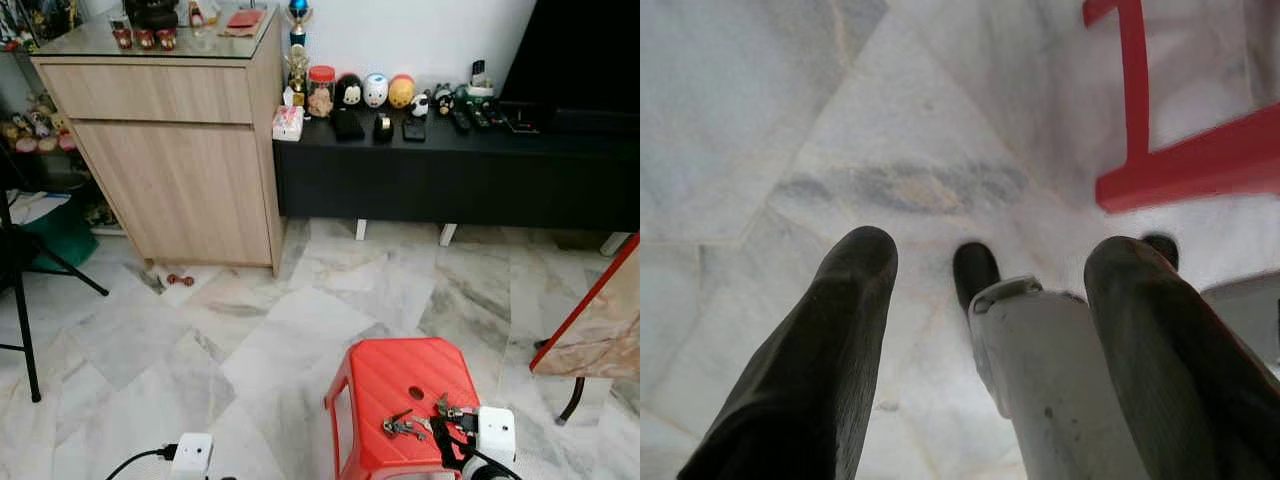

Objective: Hang keys on a hook

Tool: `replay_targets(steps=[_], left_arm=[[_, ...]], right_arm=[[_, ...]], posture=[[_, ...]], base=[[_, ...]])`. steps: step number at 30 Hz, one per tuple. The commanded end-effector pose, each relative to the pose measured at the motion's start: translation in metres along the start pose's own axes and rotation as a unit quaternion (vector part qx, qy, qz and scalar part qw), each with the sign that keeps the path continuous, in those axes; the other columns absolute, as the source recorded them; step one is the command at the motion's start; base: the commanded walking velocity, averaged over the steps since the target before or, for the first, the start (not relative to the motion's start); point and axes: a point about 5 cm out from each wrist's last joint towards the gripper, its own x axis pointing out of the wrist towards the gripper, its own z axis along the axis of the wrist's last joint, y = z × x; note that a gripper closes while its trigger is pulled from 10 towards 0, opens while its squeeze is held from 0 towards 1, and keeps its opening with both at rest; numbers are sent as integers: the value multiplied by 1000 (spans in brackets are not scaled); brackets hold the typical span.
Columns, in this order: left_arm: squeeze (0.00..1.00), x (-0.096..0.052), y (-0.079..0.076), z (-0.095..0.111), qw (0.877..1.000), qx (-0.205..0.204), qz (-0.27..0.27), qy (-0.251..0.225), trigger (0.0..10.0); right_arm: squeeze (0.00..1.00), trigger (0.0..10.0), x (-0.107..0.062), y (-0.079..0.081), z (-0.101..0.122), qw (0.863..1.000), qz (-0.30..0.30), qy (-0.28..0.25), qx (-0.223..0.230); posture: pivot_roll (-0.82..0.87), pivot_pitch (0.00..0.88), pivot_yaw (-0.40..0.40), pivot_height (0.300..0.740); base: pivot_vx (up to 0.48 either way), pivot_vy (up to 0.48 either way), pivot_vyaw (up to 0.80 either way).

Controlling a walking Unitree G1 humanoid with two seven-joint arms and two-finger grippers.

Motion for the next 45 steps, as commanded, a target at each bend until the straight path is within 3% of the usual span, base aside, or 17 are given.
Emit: replay_targets(steps=[1,6,17,19,22,23,31,38,45], left_arm=[[0,-1,-2,-7,1000,4,-3,10,10000],[0,-2,-3,-10,1000,2,-2,11,10000],[0,-2,-5,-13,1000,3,-2,11,10000],[0,-3,-3,-14,1000,4,0,13,10000],[0,-3,-2,-15,1000,7,0,15,10000],[0,-3,-3,-14,1000,8,-1,15,10000],[0,-2,-4,-10,1000,5,-1,9,10000],[0,-1,-6,-10,1000,3,-3,11,10000],[0,-1,-7,-11,1000,0,-3,10,10000]], right_arm=[[0,10000,22,17,67,991,24,-128,-39],[0,10000,22,26,87,980,41,-181,-69],[0,10000,14,28,89,972,46,-216,-83],[0,10000,4,22,72,975,39,-201,-83],[0,10000,3,17,57,982,26,-164,-86],[0,10000,6,12,48,987,4,-125,-105],[0,10000,17,24,72,987,8,-148,-57],[0,10000,30,27,75,994,-13,-81,-72],[0,10000,34,31,83,995,-9,-79,-60]], posture=[[47,5,-46,740],[49,0,-52,740],[56,0,-61,740],[51,0,-60,740],[42,0,-55,740],[48,0,-55,740],[46,0,-59,740],[45,0,-55,740],[49,0,-57,740]], base=[[0,0,0],[0,0,0],[0,0,0],[0,0,0],[0,0,0],[0,0,0],[0,0,0],[0,0,0],[0,0,0]])
